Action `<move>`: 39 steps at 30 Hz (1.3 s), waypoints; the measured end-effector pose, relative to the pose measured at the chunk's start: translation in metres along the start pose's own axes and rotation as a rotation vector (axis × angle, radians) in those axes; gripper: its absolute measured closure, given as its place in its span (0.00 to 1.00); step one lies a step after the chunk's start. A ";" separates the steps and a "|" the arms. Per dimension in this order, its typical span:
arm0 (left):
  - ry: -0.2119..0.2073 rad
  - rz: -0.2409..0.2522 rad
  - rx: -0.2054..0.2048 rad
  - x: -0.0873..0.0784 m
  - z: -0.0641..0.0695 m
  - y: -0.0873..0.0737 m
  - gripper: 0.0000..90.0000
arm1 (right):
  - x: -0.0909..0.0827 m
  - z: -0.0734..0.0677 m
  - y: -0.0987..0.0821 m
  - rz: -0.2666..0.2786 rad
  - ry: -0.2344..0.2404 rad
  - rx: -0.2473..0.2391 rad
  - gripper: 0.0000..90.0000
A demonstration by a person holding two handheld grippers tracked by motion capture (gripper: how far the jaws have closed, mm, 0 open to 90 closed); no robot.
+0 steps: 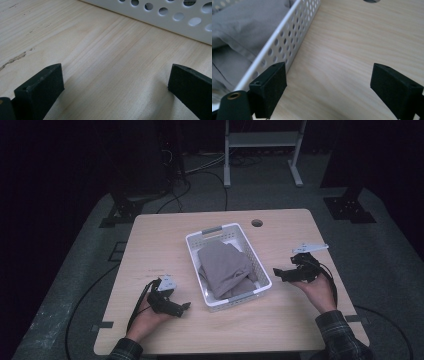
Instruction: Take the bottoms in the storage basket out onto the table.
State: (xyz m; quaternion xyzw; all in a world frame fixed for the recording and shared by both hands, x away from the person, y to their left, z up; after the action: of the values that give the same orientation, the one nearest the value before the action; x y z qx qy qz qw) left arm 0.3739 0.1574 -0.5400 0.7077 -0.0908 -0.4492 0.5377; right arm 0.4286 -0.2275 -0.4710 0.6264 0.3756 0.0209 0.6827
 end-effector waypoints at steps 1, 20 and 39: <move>0.000 0.000 0.000 0.000 0.000 0.000 0.00 | 0.000 0.000 0.000 0.000 0.000 0.000 0.14; -0.003 -0.001 0.000 0.001 0.001 0.000 0.00 | 0.009 -0.025 0.036 0.040 0.074 0.004 0.14; 0.000 0.004 -0.002 0.001 0.001 0.001 0.00 | 0.028 -0.065 0.067 0.054 0.149 -0.029 0.11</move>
State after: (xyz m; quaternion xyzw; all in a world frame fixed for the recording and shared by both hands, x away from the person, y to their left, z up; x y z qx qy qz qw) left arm 0.3741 0.1558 -0.5399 0.7071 -0.0919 -0.4482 0.5392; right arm 0.4431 -0.1447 -0.4216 0.6230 0.4078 0.0915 0.6612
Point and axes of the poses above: each handheld gripper's, and its own axes: x roughly forward along the jaws, y roughly out of its top, z roughly to its right, the point moved 8 cm from there along x, roughly forward along the jaws, and after that the axes turned 12 degrees about z, right-handed, at the moved point
